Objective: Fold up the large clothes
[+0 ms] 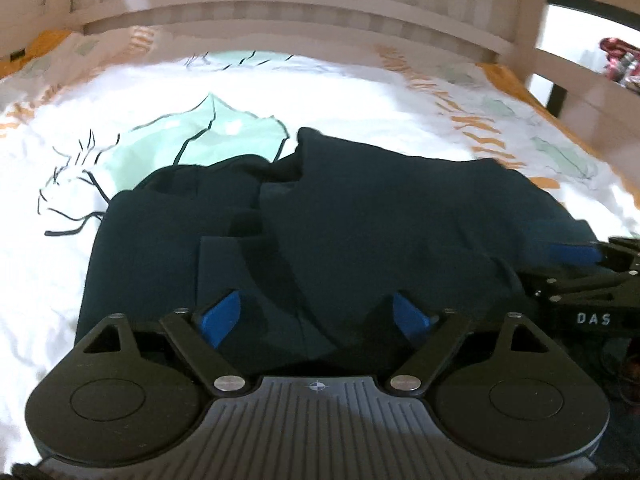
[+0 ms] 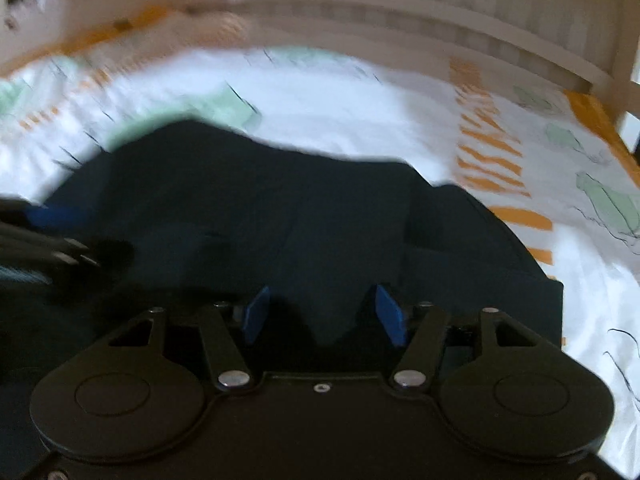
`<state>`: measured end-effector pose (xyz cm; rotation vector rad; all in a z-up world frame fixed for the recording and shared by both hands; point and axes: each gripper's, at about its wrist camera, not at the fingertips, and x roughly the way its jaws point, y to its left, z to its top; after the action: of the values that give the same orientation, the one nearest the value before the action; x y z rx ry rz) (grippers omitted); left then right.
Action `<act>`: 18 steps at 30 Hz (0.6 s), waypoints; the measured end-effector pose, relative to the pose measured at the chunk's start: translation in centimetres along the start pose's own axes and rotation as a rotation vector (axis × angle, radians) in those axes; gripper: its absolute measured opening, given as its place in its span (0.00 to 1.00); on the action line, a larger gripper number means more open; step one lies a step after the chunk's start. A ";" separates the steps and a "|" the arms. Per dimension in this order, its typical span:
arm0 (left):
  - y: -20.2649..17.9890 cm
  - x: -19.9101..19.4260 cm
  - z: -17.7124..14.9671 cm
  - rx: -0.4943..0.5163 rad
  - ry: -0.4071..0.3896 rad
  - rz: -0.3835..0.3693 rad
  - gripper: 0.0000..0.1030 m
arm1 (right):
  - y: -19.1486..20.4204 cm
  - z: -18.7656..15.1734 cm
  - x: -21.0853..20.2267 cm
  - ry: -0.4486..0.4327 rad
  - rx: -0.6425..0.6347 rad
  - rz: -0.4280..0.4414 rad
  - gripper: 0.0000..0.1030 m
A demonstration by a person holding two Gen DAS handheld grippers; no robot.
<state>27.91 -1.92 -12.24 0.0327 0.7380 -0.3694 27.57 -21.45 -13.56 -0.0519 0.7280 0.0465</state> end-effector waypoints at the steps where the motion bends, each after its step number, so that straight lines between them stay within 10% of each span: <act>1: 0.1 0.1 0.2 -0.003 0.005 -0.002 0.85 | -0.6 0.1 0.5 0.002 0.034 0.003 0.72; 18: 2.9 -12.9 -1.5 -0.068 -0.042 -0.095 1.00 | -5.5 -3.8 -12.0 -0.072 0.284 0.127 0.99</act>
<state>19.14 5.17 -5.09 -0.0747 0.7114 -0.4337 16.47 -27.50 -8.22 0.2662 0.6597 0.0653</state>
